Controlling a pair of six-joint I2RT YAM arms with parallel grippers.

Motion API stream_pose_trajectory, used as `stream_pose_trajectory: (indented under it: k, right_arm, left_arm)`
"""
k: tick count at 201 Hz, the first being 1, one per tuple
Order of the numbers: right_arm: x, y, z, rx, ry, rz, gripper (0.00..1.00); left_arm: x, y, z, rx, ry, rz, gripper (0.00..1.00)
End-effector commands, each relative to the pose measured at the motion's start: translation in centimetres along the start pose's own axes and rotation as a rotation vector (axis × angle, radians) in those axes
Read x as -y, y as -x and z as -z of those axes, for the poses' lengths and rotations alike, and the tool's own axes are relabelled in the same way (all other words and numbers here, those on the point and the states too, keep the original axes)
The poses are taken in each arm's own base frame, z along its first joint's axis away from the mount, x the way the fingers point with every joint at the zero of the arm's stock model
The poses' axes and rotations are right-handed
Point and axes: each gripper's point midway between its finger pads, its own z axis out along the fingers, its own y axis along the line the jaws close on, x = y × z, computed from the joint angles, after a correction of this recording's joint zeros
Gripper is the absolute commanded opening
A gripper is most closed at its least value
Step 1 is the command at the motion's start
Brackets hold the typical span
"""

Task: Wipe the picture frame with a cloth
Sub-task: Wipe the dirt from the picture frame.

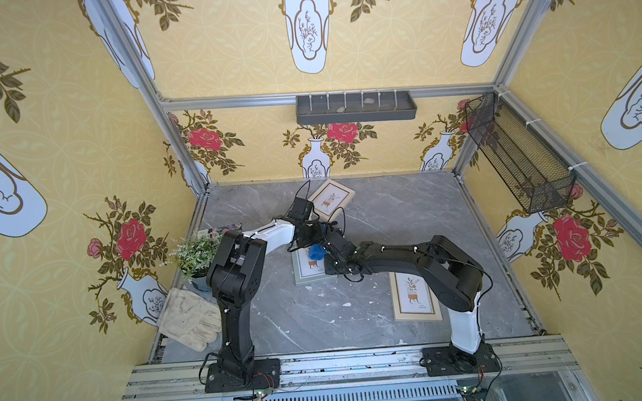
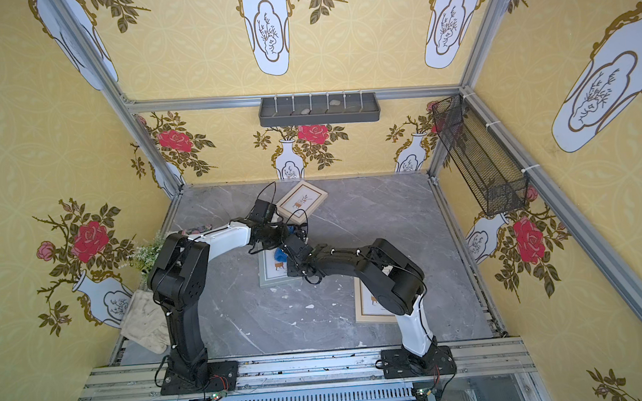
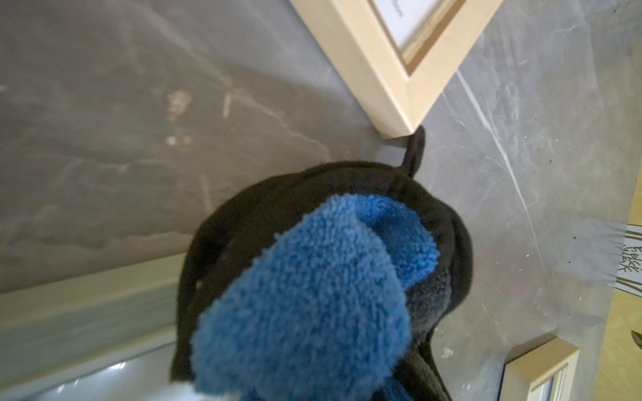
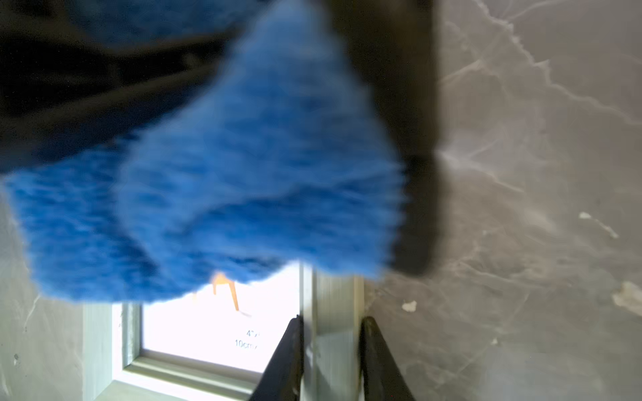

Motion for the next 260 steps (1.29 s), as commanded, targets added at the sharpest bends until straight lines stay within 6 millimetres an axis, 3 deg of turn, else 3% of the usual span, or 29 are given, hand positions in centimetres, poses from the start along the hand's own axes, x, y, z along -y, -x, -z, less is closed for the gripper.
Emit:
stream_pose_trajectory:
  k: [1,20,51,74,108,120,141,153,176,195,210,245,260]
  right_arm:
    - [3.4,-3.8,-0.1,-0.145,-0.12,0.009,0.15]
    - [3.2,-3.8,-0.3,-0.148,-0.116,0.011,0.15]
    - [3.1,-3.7,-0.5,-0.148,-0.115,0.013,0.15]
    - [3.1,-3.5,-0.5,-0.144,-0.116,0.009,0.15]
    - [3.5,-3.3,-0.4,-0.138,-0.113,-0.007,0.15]
    - [3.4,-3.2,-0.3,-0.137,-0.11,-0.005,0.15]
    - [3.3,-3.1,-0.2,-0.136,-0.111,0.006,0.15]
    - [3.3,-3.0,-0.1,-0.136,-0.112,0.01,0.15]
    - [3.4,-3.0,0.0,-0.133,-0.114,0.007,0.15]
    - [3.3,-2.8,0.1,-0.128,-0.115,0.006,0.15]
    - [3.5,-2.8,0.2,-0.123,-0.116,-0.002,0.15]
    - [3.7,-2.9,-0.1,-0.137,-0.111,0.0,0.15]
    - [3.7,-2.8,-0.2,-0.14,-0.11,0.006,0.15]
  left_arm:
    - [-6.3,0.3,1.4,0.029,0.175,0.07,0.0]
    - [-7.2,0.5,3.2,0.056,0.213,0.034,0.0]
    - [-6.3,-1.0,4.5,0.053,0.226,-0.006,0.0]
    - [-6.3,-4.1,3.7,-0.01,0.187,0.021,0.0]
    - [-6.2,-10.5,3.7,-0.074,0.194,0.016,0.0]
    - [-6.6,-11.5,3.4,-0.101,0.181,0.029,0.0]
    - [-6.9,-9.3,3.3,-0.073,0.17,0.028,0.0]
    - [-7.4,-6.2,3.5,-0.034,0.165,0.055,0.0]
    - [-6.6,-1.7,3.0,0.006,0.167,0.015,0.0]
    - [-6.0,-1.5,2.7,-0.008,0.165,0.003,0.0]
    - [-6.1,-3.5,3.1,-0.027,0.17,0.001,0.0]
    - [-6.1,-12.0,4.5,-0.121,0.182,-0.002,0.0]
    - [-6.2,-14.3,4.8,-0.145,0.175,0.006,0.0]
